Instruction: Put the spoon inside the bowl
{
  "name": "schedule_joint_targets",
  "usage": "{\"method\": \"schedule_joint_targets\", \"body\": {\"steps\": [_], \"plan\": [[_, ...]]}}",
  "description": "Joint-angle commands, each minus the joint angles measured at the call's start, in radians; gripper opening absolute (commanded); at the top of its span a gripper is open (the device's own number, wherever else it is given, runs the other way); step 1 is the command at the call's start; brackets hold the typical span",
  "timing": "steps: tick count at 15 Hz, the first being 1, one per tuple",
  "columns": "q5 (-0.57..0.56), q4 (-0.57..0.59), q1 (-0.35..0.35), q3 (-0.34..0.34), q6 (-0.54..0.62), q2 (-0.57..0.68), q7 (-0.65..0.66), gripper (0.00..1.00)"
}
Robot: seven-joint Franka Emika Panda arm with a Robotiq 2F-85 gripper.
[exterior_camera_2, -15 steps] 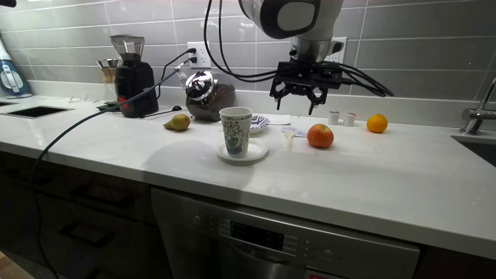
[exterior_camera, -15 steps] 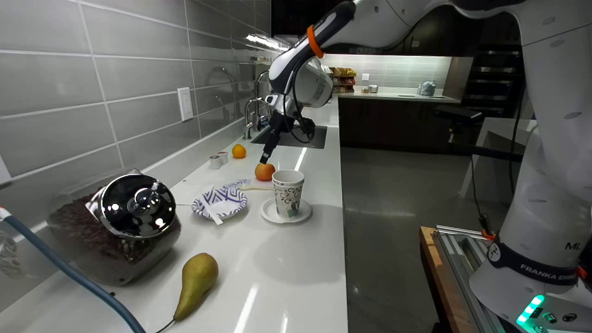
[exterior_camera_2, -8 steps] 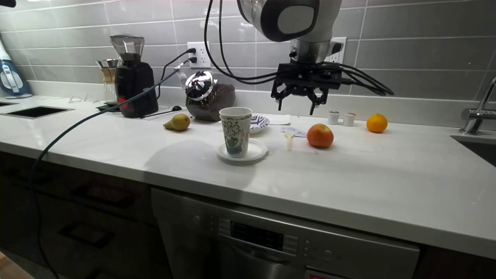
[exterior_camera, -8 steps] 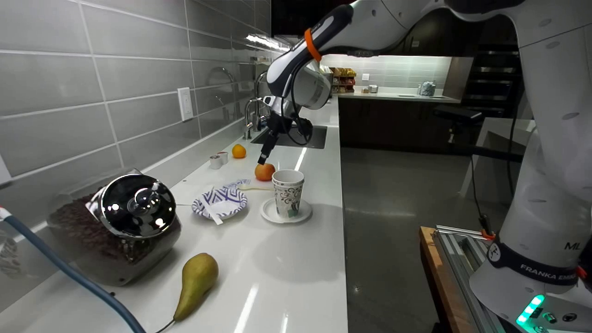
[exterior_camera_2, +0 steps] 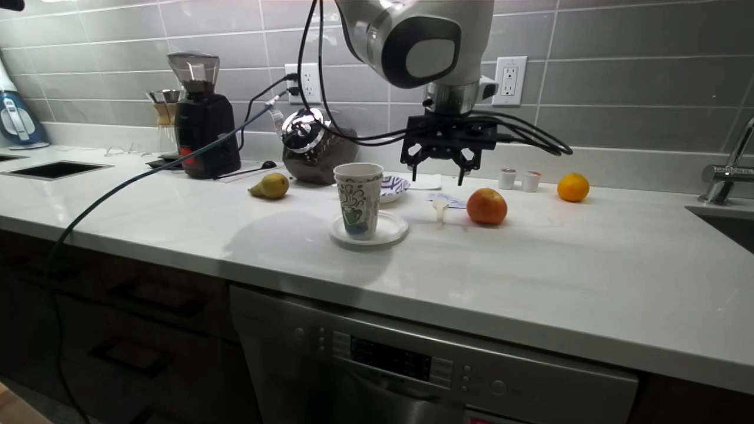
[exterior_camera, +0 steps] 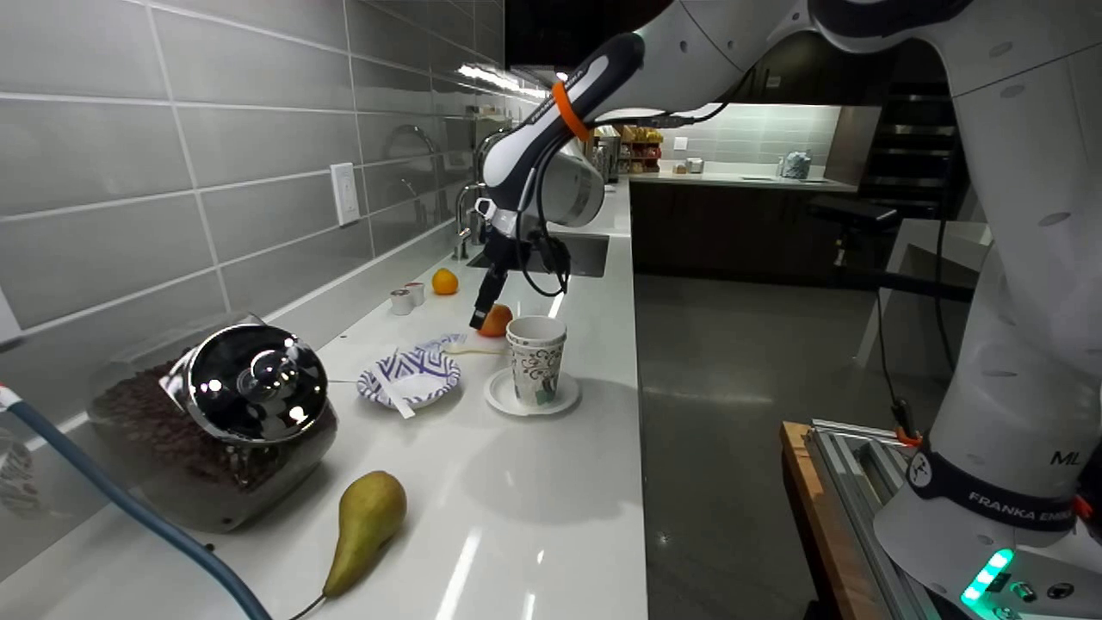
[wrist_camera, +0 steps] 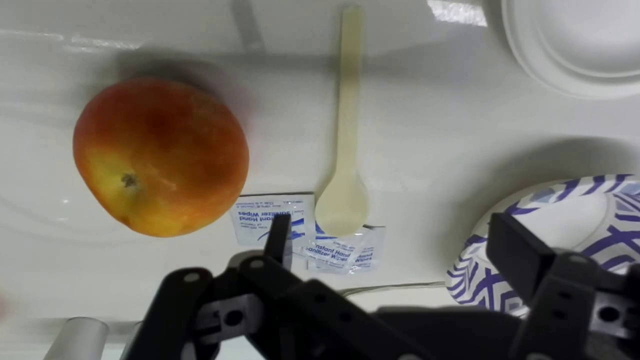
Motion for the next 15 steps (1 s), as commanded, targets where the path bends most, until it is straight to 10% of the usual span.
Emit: {"method": "schedule_joint_targets", "body": {"steps": [1,7,11,15], "plan": [[-0.019,0.004,-0.037,0.046,0.061,0.028,0.026,0.89],[-0.027,-0.005,-0.07,0.081,0.098,0.066,0.036,0.6],[-0.018,-0.006,-0.099,0.114,0.16,0.088,0.013,0.67],[-0.03,-0.003,-0.124,0.147,0.205,0.115,0.023,0.34]]}}
